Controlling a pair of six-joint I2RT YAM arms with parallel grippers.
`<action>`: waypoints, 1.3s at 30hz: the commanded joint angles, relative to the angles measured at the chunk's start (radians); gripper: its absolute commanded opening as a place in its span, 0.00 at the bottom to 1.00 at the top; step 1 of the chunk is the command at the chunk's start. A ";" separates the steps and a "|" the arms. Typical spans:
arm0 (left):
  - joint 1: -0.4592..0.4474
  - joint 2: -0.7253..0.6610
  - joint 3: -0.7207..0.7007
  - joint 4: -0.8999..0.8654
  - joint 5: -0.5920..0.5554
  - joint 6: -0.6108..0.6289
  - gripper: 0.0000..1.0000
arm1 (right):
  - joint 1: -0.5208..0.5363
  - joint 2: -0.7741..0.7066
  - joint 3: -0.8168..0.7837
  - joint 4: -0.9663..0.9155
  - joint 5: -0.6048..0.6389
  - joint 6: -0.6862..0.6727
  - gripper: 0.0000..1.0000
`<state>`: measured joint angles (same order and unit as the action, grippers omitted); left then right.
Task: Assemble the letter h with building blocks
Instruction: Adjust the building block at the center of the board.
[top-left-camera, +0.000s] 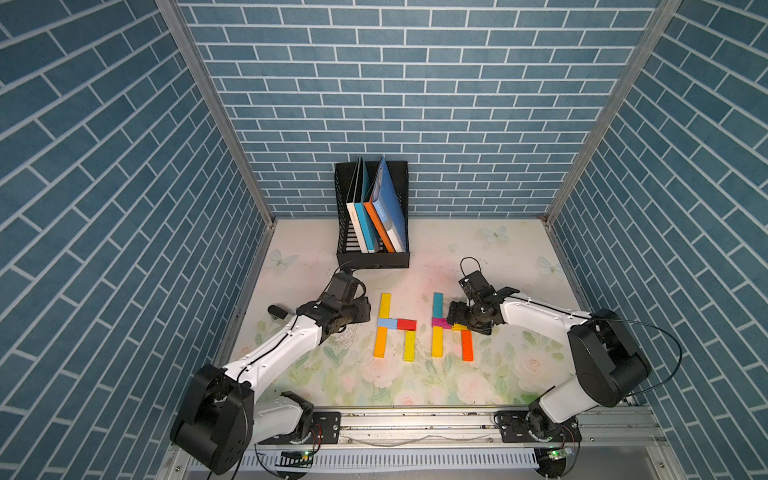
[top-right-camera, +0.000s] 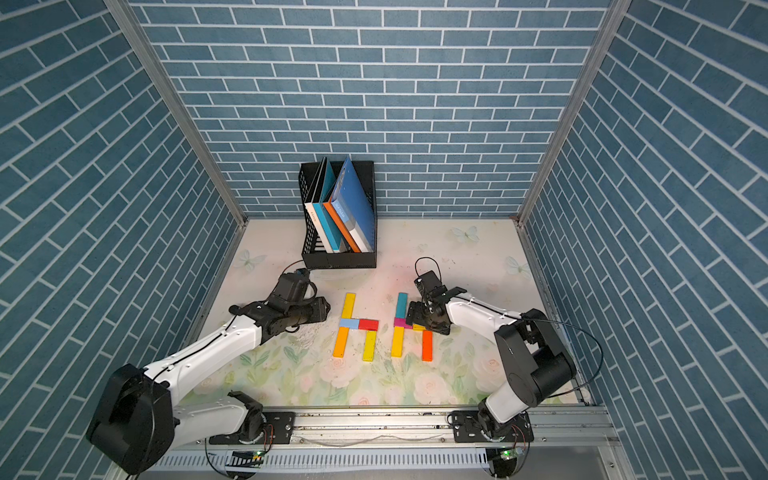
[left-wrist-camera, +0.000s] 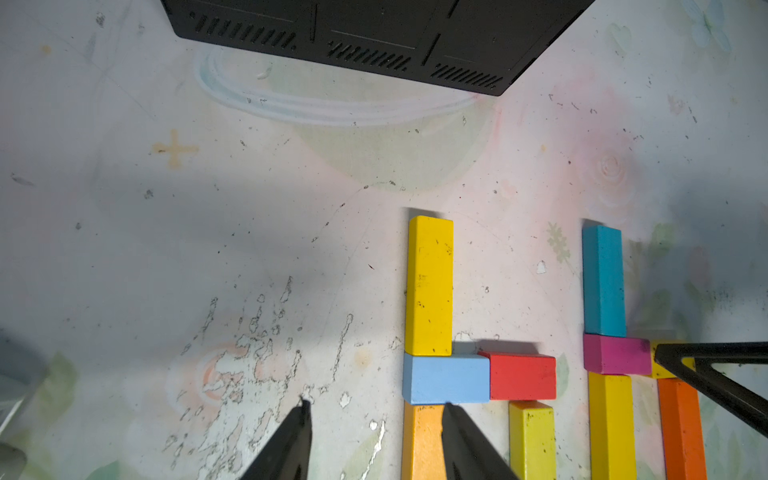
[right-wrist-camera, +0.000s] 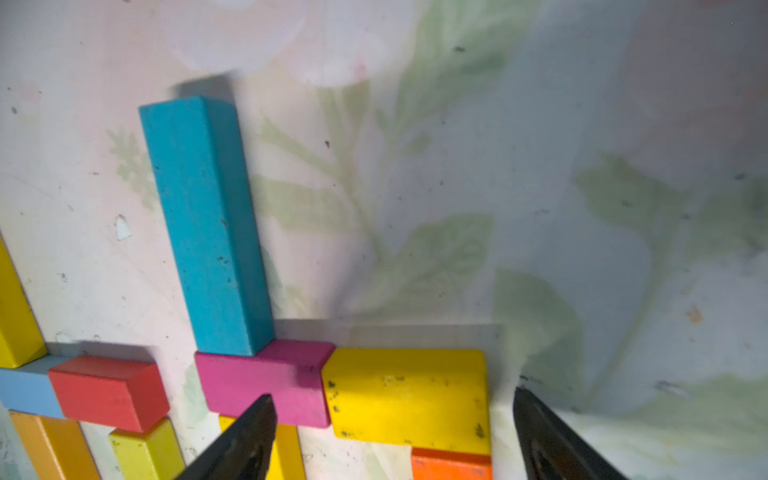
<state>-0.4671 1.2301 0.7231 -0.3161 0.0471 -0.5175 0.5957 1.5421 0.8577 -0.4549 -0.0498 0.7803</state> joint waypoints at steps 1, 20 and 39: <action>0.004 -0.001 -0.008 0.006 0.000 0.015 0.55 | 0.034 -0.058 0.022 -0.108 0.081 0.015 0.90; -0.002 0.004 -0.010 0.006 -0.001 0.012 0.55 | 0.227 -0.009 0.236 -0.352 0.393 0.101 0.92; -0.003 -0.006 -0.004 -0.002 -0.035 0.010 0.55 | 0.337 0.441 0.572 -0.450 0.479 0.111 0.92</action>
<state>-0.4698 1.2304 0.7231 -0.3161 0.0250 -0.5175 0.9226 1.9545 1.4147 -0.8574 0.4076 0.8772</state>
